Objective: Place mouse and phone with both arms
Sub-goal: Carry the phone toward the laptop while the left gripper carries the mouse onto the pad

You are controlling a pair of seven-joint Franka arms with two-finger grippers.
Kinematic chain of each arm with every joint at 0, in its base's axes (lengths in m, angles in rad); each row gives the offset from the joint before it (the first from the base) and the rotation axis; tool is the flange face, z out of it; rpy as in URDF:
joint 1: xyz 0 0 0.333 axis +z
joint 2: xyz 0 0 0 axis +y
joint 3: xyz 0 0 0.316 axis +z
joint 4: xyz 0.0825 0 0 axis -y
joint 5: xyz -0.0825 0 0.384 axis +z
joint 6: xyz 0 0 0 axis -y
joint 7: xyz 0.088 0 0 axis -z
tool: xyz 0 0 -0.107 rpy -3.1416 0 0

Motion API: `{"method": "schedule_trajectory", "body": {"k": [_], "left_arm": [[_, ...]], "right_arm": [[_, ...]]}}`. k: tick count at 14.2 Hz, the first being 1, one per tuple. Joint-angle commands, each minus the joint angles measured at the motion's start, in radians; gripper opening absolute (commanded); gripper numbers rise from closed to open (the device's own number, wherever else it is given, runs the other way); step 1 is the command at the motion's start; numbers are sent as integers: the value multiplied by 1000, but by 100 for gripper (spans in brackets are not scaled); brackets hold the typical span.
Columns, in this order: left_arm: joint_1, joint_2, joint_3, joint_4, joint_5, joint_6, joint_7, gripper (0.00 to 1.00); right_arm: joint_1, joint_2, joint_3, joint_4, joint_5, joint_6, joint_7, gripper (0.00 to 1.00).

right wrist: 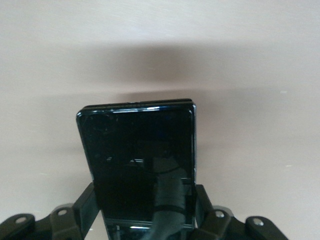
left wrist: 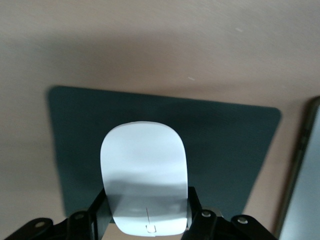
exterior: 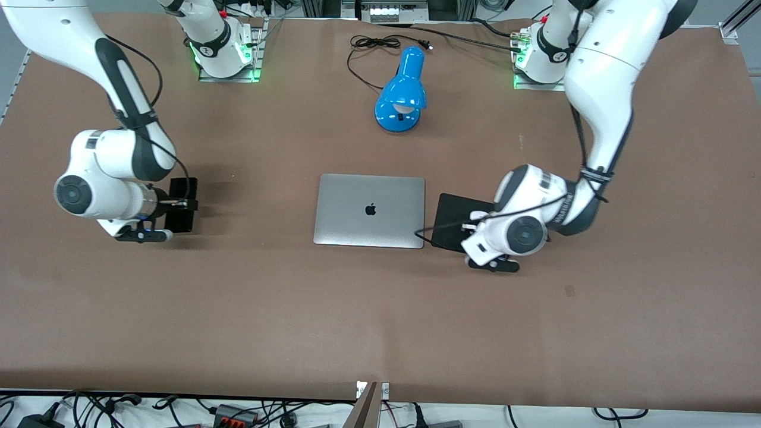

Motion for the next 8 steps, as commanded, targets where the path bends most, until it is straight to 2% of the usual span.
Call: {"method": "schedule_trajectory", "body": {"k": [1,4,6,7,8], "left_arm": [[-2,7,3,-1,8,-1,-17,58],[-10,22,5,-2,8,-1,-17,58],[-11,39,5,-1,8,6,-17,59],[-11,39,5,-2,8,20,-17,71],[-10,41,5,-2,8,20,-18,87]], "right_arm": [[97,10,-3,27,14,-12,123,23],[175,39,-5,65,101,-8,160,23],[191,59,-5,67,104,21,185,23],[206,65,-5,67,104,32,220,23],[223,76,-5,67,104,46,249,23]]}}
